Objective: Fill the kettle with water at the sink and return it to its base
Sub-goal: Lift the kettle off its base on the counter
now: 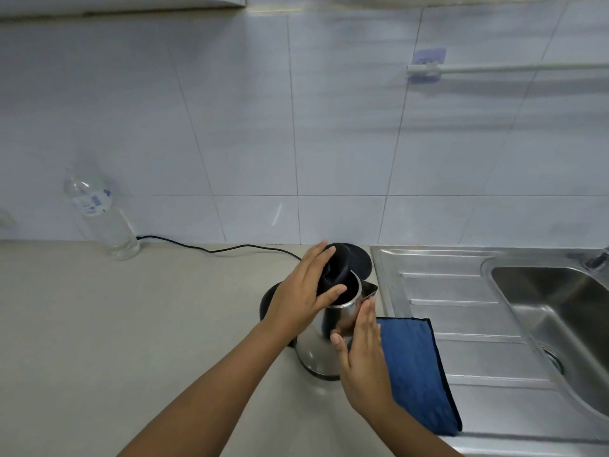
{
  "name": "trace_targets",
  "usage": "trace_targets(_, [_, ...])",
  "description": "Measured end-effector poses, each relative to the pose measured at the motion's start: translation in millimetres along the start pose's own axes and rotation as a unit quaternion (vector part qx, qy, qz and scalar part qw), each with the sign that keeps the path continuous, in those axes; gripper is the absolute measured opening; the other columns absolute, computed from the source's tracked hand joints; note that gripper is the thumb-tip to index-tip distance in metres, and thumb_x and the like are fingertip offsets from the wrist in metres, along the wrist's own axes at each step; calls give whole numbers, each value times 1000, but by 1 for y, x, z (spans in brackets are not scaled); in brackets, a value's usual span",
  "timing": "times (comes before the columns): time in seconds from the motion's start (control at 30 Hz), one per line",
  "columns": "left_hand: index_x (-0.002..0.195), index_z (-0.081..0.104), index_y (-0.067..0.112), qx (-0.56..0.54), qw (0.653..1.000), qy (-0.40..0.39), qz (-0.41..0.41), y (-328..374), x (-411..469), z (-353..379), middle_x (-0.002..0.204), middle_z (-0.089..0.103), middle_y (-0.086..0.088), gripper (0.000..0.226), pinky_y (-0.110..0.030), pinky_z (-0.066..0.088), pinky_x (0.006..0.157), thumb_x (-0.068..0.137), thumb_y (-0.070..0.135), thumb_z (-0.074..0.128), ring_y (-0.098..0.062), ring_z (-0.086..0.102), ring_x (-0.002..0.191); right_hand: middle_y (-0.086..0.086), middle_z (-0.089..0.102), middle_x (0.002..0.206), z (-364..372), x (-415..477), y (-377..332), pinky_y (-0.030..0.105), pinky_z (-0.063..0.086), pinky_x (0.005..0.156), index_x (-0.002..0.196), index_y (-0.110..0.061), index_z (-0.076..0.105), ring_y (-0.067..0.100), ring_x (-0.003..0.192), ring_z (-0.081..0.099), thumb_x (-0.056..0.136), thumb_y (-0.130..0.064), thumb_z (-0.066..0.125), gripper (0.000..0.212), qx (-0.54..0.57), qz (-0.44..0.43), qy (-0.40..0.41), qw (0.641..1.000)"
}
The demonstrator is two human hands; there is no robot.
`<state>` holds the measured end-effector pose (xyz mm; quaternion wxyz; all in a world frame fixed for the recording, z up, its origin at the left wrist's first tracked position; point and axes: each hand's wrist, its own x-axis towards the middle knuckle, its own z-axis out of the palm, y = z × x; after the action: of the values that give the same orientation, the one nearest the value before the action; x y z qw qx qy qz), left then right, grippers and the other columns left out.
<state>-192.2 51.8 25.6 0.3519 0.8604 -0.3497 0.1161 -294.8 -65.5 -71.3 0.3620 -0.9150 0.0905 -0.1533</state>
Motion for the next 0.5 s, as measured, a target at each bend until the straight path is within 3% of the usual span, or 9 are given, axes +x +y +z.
trace_targets(0.07, [150, 22, 30, -11, 1000, 16, -14, 2, -2, -2, 159, 19, 12, 70, 0, 14, 105, 90, 59, 41, 8, 15, 140, -32, -42, 151, 0, 0, 2, 24, -11, 122, 135, -54, -47, -16, 140, -33, 90, -72, 13, 77, 2, -5, 3, 1000])
trace_targets(0.17, [153, 9, 31, 74, 994, 72, 19, -2, -5, -4, 159, 14, 3, 63, -25, 8, 120, 98, 57, 26, -9, 12, 148, -32, -42, 152, 2, 0, 3, 24, -10, 122, 136, -54, -47, -15, 141, -33, 91, -71, 13, 77, 4, -5, 6, 1000])
trace_targets(0.27, [153, 0, 33, 175, 975, 132, 45, -10, -8, -7, 159, 12, -8, 56, -43, 2, 120, 103, 47, 19, -16, 5, 150, -31, -43, 151, 2, 0, 1, 24, -9, 122, 135, -54, -48, -12, 141, -34, 90, -72, 12, 77, 6, -4, 5, 1000])
trace_targets(0.4, [151, 16, 21, 182, 969, 168, 13, -13, -16, -14, 159, 12, -8, 53, -52, 2, 118, 103, 44, 19, -12, -3, 150, -28, -42, 154, 3, -1, 3, 24, -9, 122, 137, -52, -46, -12, 141, -34, 91, -70, 12, 77, 5, -9, 5, 1000])
trace_targets(0.5, [152, 11, 16, 177, 969, 174, -25, -19, -26, -17, 161, 8, -6, 58, -52, -1, 119, 102, 43, 24, -17, 3, 150, -26, -43, 153, 3, -2, 4, 25, -10, 122, 136, -50, -47, -14, 138, -37, 92, -70, 13, 77, 0, -5, 1, 1000])
